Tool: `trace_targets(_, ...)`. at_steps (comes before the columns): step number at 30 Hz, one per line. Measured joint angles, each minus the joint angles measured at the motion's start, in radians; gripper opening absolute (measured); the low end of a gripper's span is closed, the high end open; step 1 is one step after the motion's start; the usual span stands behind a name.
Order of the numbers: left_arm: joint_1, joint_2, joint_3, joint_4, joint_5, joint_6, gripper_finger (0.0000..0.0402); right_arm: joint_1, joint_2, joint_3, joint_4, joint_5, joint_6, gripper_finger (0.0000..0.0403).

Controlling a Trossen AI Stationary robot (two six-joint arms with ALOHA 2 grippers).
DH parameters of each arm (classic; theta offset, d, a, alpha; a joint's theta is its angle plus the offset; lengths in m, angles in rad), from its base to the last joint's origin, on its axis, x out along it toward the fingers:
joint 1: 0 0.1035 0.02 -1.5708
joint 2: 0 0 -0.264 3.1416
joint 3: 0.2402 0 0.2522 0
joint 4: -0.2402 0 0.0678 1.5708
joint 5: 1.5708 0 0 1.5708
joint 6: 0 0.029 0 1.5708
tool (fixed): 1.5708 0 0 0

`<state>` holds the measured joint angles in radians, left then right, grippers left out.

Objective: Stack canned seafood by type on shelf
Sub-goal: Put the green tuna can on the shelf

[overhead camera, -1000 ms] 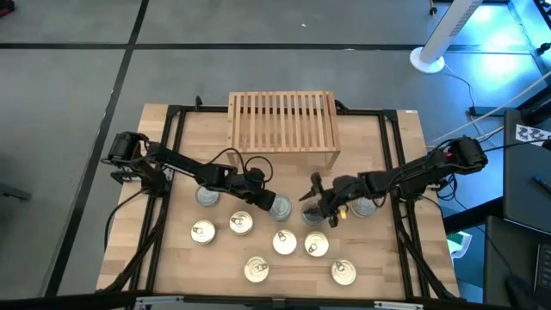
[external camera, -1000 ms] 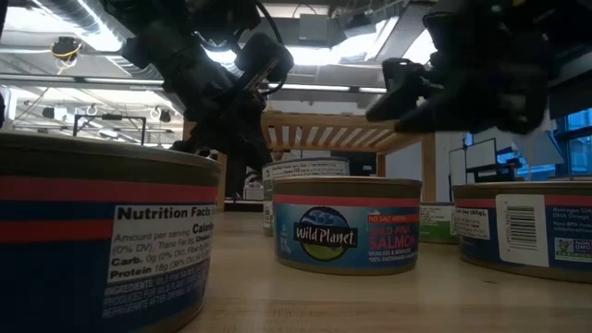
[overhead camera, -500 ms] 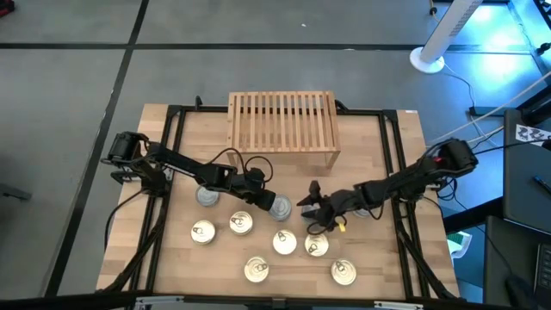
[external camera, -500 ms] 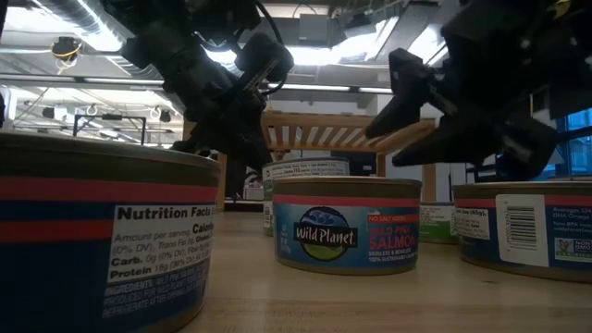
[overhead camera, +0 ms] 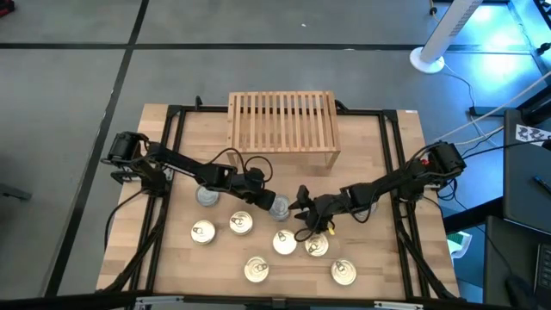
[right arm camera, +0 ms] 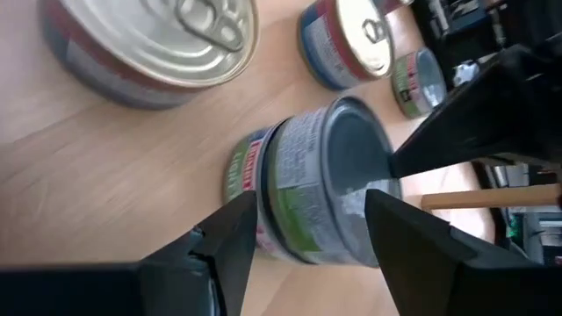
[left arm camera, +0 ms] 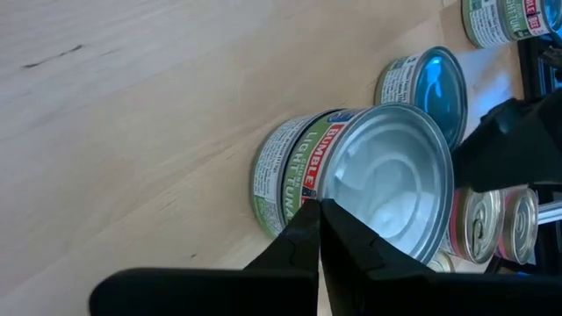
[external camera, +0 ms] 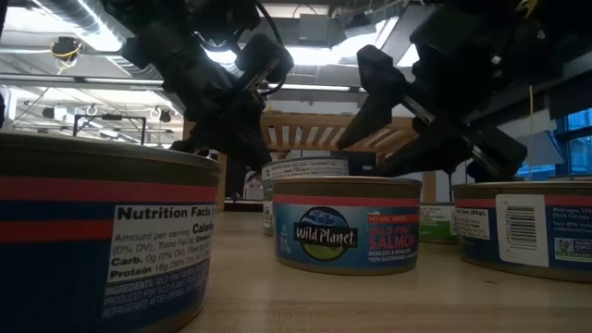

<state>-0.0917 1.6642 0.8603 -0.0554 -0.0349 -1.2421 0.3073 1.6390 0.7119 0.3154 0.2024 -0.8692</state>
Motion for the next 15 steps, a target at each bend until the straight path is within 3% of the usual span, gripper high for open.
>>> trace_targets(15, 0.000, 0.000, 0.000, -0.011, -0.007, 0.010, 0.0001, 0.000, 0.000, 0.003, 0.031, 0.058, -0.112, 0.0214)
